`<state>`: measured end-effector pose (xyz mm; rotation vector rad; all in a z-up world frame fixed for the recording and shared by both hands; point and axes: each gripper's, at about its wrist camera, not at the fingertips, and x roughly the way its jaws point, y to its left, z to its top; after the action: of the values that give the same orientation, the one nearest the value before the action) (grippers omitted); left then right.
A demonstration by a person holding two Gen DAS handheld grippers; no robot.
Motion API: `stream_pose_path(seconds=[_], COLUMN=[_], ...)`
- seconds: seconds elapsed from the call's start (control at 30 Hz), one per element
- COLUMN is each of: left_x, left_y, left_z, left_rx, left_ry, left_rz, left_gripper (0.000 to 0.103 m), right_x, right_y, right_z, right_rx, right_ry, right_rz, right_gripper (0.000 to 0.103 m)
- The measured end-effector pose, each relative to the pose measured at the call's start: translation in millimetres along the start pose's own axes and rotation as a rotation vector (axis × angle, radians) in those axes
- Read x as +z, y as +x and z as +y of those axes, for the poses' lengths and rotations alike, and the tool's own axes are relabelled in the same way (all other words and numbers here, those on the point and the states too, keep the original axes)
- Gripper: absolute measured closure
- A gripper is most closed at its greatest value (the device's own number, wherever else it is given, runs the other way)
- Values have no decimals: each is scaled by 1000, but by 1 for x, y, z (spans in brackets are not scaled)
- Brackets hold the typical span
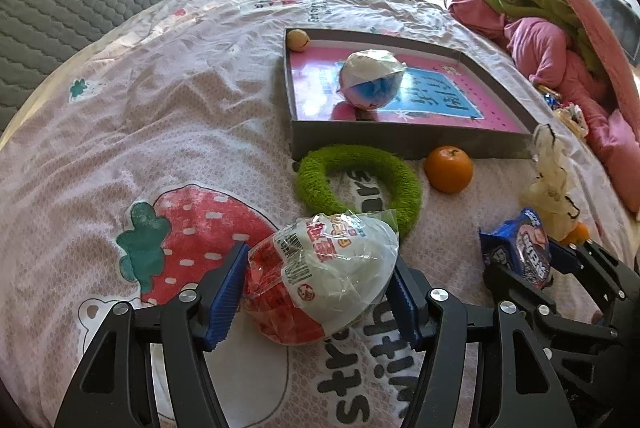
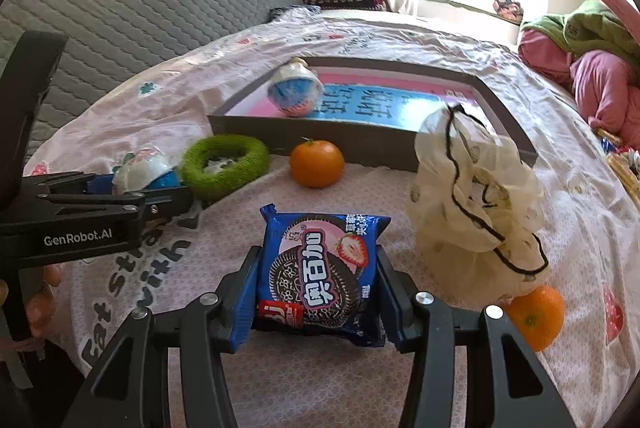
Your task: Organize objects
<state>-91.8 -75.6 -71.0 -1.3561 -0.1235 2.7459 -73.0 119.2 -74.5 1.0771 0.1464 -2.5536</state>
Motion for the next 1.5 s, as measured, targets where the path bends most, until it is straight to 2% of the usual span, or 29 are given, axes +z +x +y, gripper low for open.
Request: stream_pose_path(seconds=[0.43,0.9,1.5], left_x=[4,9,19], left_y=[-30,-27,-18], left_z=[-18,-41,-66], left_rx=[-22,-56,-61], left_ry=[35,48,77], left_rz=[-111,-136,-158], left_gripper=[37,37,37], right_x=[14,28,40], right_y=[-27,-45,-53], right_z=[1,-21,-52], right_rx=[-38,-44,-64], right_ry=[-54,-20,8], right_rz=[-114,-181,-201], right_gripper=[51,51,51])
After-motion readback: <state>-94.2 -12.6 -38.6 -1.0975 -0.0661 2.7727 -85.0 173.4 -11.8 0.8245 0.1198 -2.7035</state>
